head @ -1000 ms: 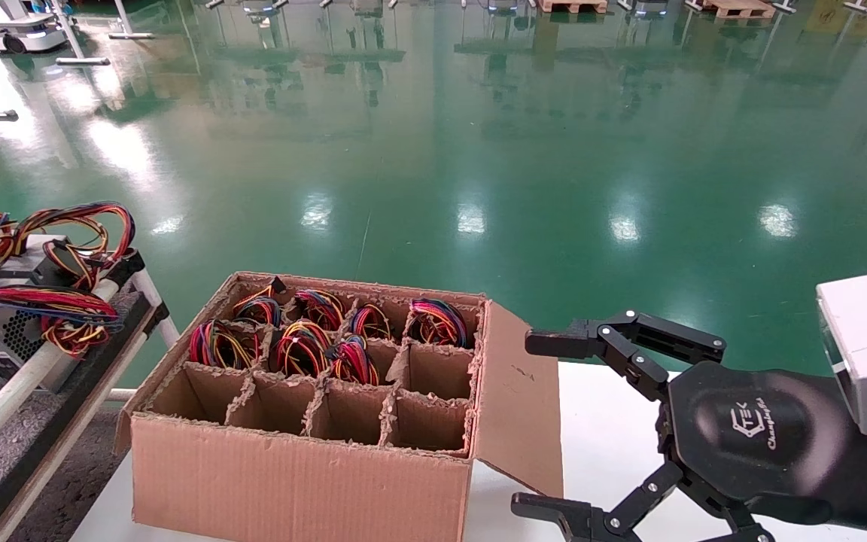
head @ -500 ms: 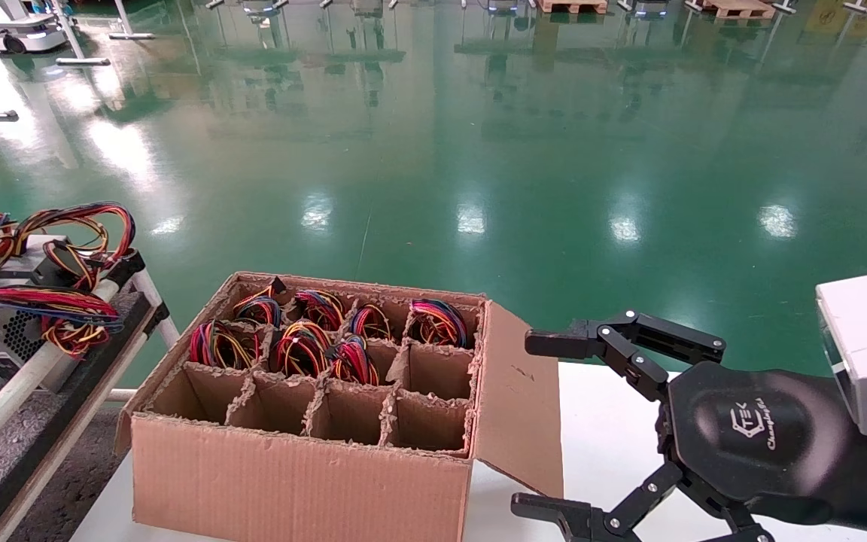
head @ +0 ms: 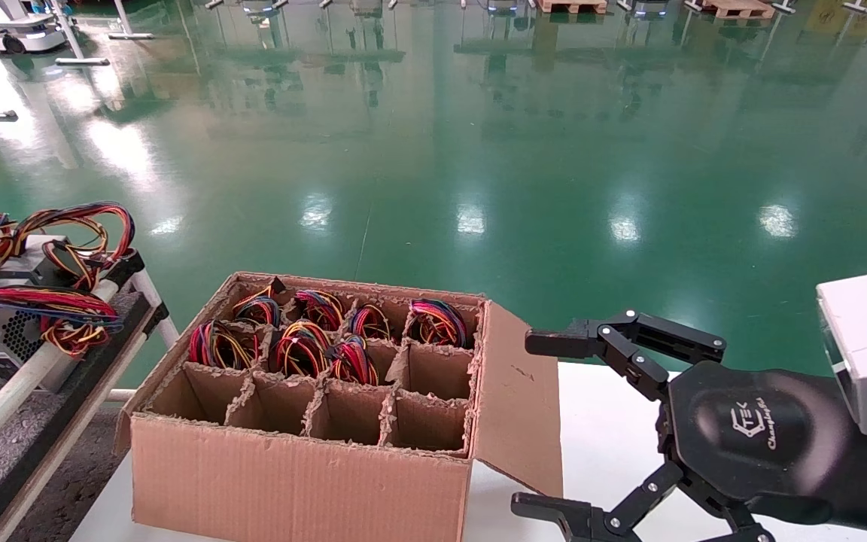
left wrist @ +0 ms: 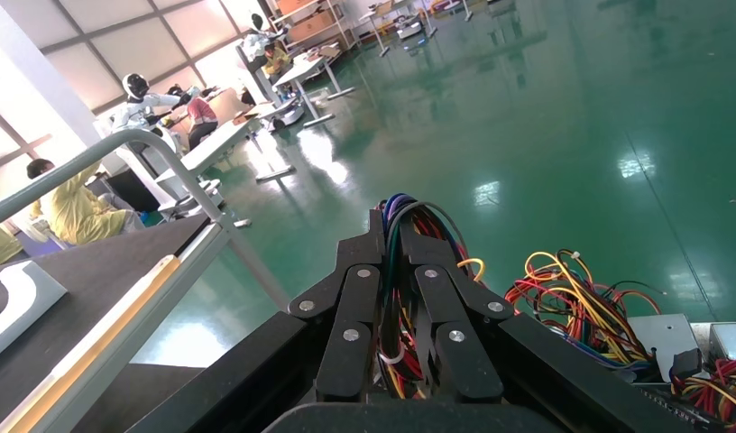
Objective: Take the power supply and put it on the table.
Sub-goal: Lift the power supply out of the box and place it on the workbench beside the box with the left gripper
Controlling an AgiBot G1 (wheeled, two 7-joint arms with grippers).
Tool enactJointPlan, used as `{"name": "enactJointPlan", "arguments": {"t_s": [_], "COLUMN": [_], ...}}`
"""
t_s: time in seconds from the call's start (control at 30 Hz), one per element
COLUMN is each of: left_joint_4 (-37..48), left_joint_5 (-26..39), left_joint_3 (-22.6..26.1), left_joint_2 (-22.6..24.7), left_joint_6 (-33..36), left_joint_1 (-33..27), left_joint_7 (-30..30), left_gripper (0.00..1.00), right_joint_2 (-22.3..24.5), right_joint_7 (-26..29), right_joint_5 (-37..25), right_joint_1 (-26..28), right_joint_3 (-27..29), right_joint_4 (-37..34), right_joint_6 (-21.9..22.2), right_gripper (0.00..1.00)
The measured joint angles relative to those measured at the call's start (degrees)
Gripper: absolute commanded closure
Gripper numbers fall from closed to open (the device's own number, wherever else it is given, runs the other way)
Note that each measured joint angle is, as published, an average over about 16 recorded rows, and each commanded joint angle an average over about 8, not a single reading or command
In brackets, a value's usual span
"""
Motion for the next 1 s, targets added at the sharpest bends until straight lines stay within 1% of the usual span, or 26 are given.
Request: {"name": "enactJointPlan", "arguments": {"t_s": [0.3, 0.53, 1.0], "left_joint_4": [0.1, 0.7, 0.3], "left_joint_5": [0.0, 0.1, -1.3], "left_joint_3": [0.0, 0.1, -0.8], "left_joint_2": [0.1, 0.6, 2.6], "left_joint_6": [-0.1, -1.7, -7.5], "left_joint_1": [0.0, 0.6, 5.2], "left_joint_7": [0.0, -0.1, 2.0], "left_gripper": [1.0, 1.0, 1.0], "right_joint_2": [0.0, 0.0, 0.0], "right_joint_7": [0.0, 0.0, 0.0], "right_joint_5": [0.0, 0.0, 0.0], "right_joint_1": [0.0, 0.0, 0.0], "right_joint_3": [0.0, 0.0, 0.0], "right_joint_4": [0.0, 0.0, 0.0], "right_joint_6": [0.0, 0.0, 0.0], "right_gripper": [0.0, 0.0, 0.0]}}
